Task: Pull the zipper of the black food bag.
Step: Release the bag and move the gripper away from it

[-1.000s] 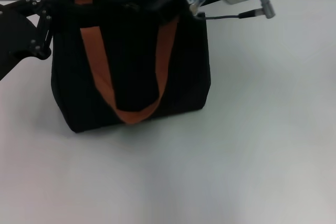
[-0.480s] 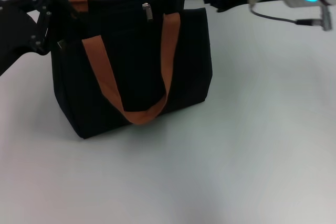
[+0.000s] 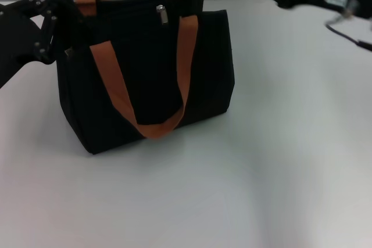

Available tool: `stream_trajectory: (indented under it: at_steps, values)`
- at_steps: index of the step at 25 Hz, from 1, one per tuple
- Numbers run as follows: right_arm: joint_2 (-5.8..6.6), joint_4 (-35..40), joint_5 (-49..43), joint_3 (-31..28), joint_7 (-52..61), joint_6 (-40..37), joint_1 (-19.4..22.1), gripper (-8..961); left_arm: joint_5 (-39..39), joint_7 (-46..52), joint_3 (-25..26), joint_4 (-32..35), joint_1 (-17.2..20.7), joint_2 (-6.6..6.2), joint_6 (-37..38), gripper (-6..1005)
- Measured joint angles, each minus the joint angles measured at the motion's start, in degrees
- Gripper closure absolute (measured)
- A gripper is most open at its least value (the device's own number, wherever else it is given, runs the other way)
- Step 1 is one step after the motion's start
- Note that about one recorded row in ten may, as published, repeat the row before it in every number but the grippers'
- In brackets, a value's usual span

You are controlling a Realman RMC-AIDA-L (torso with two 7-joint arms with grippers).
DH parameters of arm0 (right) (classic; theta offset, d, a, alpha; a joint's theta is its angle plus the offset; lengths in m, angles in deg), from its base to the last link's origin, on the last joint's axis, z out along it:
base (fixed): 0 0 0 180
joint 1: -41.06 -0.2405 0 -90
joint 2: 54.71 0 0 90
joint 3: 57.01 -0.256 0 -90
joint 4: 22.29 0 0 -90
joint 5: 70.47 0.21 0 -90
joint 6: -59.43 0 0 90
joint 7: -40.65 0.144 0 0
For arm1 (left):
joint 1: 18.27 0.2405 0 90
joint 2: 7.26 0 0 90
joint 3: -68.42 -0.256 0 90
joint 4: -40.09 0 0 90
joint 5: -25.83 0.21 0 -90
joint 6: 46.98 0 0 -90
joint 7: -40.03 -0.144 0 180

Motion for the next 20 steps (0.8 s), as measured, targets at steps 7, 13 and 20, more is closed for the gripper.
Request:
stream_trajectory:
  at_steps: [7, 13, 20]
  values:
    - [0.45, -21.55, 4.23, -13.29, -16.36, -18.72, -3.21, 548, -0.03, 1.35, 0.0, -0.14, 0.76, 0.1, -0.7, 911]
    - [1.61, -29.74, 3.09, -14.17, -25.66, -22.87, -3.84, 367, 2.48, 10.96, -1.26, 2.53, 1.76, -0.72, -2.67, 690]
    - [1.12, -30.39, -2.17, -13.88, -27.49, -23.18, -3.83, 353, 7.86, 32.32, -2.17, 11.35, 5.75, -5.39, 0.22, 454]
